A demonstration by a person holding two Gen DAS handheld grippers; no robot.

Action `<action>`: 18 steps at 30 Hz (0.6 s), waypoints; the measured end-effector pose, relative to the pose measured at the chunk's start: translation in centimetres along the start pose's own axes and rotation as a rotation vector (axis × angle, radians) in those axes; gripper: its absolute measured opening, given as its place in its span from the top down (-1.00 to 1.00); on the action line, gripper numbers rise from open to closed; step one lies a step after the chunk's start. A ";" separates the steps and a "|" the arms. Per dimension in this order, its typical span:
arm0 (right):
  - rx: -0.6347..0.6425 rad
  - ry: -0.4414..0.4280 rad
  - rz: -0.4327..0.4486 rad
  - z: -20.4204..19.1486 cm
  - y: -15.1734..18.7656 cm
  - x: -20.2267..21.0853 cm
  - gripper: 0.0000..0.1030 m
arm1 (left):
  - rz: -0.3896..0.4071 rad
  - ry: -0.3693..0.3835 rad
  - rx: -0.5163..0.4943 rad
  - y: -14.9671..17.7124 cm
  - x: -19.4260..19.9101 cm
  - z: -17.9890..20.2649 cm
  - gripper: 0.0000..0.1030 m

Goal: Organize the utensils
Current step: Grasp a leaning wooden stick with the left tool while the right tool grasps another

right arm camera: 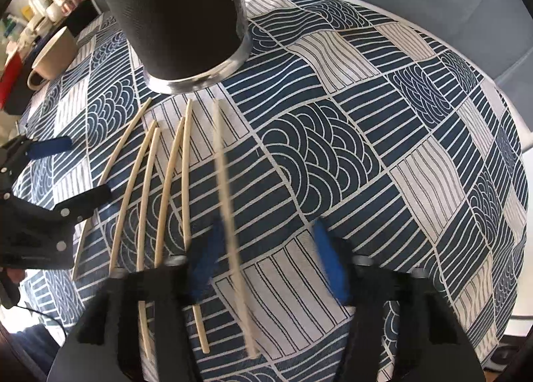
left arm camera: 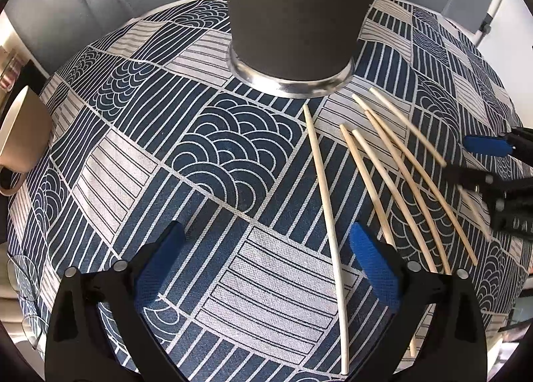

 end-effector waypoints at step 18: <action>-0.072 -0.022 -0.011 3.0 1.5 1.6 0.92 | -0.149 0.218 0.149 1.4 1.1 -3.1 0.92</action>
Point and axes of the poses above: each gripper's, at about its wrist camera, not at the fingertips, and x roughly against the way its jaws point, z to its right, y to its underside, the point moved 7 cm from there along -x, roughly the way its jaws point, and after that the axes turned 7 degrees about -y, right-handed, at the moved point
